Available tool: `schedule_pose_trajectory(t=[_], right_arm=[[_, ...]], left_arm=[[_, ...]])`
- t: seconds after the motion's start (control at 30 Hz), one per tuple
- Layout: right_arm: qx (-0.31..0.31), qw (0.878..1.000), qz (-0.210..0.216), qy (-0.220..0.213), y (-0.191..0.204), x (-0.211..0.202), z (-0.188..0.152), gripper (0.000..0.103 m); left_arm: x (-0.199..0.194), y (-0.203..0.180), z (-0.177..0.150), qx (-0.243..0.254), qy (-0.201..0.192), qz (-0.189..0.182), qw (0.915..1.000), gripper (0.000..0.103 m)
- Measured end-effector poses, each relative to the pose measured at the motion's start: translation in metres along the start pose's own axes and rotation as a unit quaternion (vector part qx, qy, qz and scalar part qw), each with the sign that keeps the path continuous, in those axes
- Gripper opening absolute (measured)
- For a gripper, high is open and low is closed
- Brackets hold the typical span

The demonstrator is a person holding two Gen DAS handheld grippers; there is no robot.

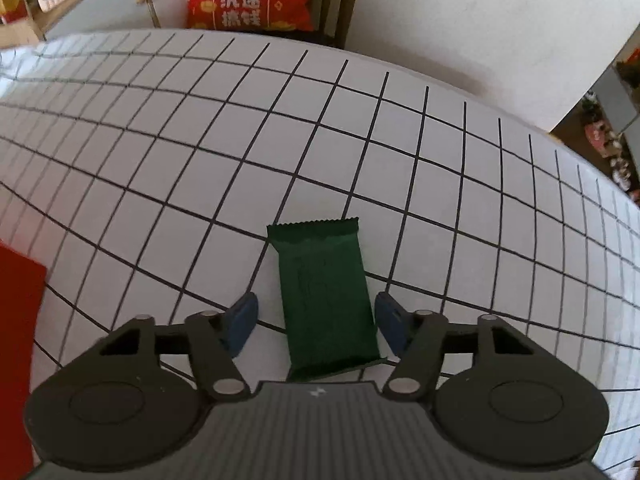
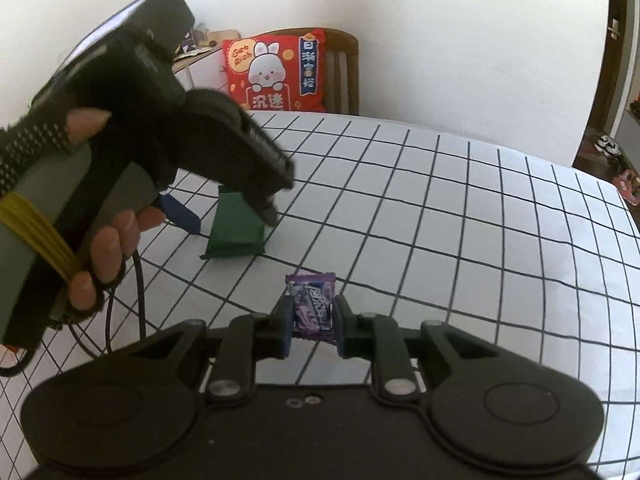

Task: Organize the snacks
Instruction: 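Close the left gripper on the green bar while the right gripper grasps the purple candy, then carry the green bar and purple candy over the red box with both tools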

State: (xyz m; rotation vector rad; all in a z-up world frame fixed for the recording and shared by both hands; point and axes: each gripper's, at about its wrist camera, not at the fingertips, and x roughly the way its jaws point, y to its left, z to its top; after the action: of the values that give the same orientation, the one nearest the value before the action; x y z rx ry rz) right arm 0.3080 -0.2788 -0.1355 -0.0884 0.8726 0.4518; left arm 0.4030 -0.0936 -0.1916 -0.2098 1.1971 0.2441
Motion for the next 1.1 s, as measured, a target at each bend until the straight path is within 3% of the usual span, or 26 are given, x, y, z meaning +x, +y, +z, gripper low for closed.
schedule_pose_trajectory(t=[0.07,0.47,1.1], right_arm=[[0.004,1.0,-0.004,0.0,-0.002,0.0,0.0,0.019],[0.049,0.999,0.001,0.003,-0.009,-0.012,-0.006,0.019],[0.034,0.999,0.031,-0.019,0.036,-0.088,-0.005,0.019]], left_arm=[[-0.002,-0.002,-0.001,0.004,-0.007,0.006,1.0,0.045],[-0.029,0.018,-0.029,0.021,-0.004,-0.007,0.9997,0.044],[-0.136,0.086,-0.102,0.025,-0.044,-0.016,0.9986,0.044]])
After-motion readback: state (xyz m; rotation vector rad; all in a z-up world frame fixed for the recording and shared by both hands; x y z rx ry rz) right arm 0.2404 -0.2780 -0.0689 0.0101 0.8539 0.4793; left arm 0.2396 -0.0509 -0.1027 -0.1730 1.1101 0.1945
